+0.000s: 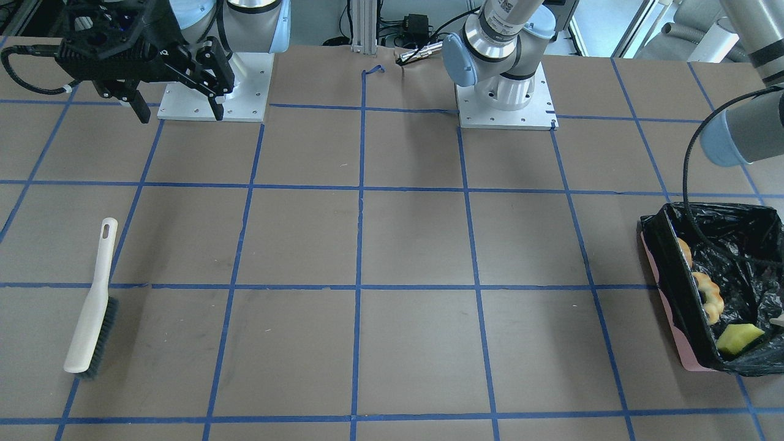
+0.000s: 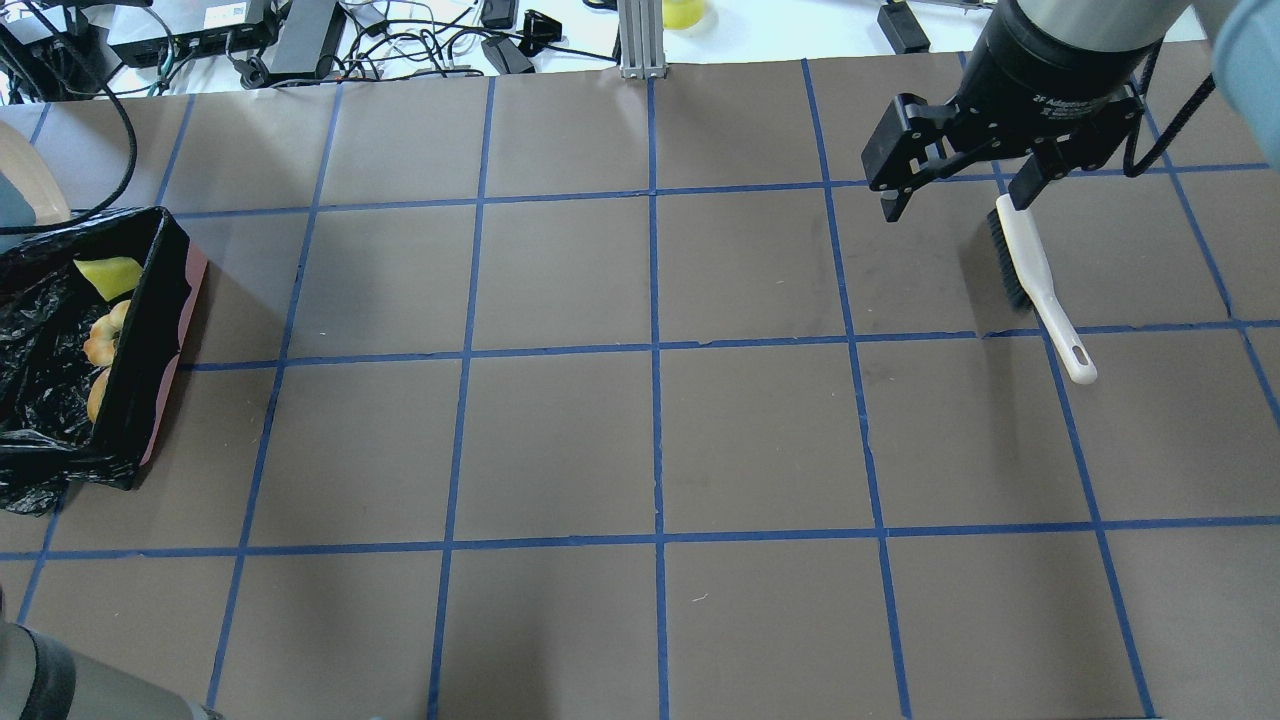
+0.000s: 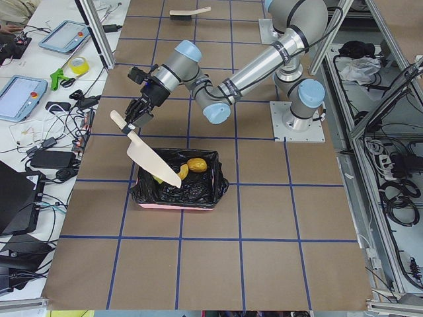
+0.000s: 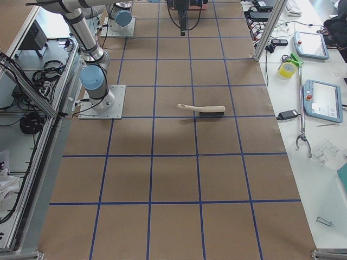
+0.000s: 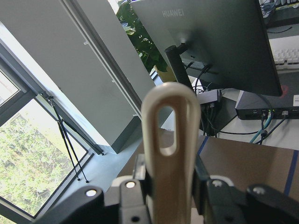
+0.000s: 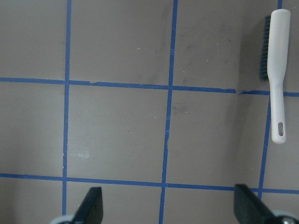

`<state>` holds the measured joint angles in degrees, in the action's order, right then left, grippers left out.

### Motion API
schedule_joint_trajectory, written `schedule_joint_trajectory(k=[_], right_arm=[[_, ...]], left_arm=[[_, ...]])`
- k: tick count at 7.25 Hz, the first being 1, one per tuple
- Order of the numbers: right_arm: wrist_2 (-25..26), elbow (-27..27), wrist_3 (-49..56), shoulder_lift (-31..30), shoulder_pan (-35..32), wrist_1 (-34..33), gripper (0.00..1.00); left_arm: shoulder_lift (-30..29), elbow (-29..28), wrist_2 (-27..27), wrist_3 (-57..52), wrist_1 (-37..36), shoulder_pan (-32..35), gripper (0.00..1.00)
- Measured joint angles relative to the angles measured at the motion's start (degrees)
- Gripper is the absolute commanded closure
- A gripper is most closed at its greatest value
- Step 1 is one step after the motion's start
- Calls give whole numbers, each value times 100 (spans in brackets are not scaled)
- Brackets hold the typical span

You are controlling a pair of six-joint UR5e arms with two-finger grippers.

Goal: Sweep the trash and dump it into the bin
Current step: 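Hold the cream dustpan tilted over the black bin with the left gripper, then bring the emptied dustpan back over the table with the left gripper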

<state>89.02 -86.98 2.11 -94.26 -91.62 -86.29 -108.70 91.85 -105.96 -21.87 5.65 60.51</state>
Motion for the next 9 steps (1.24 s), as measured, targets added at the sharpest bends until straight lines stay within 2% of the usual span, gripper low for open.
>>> schedule_joint_trajectory(k=[4,7,9], right_arm=[[34,-3,6,4,7,7,0],[59,-3,8,4,12,9,0],[61,-6,9,4,13,14,0]], left_arm=[[408,-653,197,6,2410,142,100],[695,-806,359,639,4141,385,100],[870,-848,595,945,4918,510,100]])
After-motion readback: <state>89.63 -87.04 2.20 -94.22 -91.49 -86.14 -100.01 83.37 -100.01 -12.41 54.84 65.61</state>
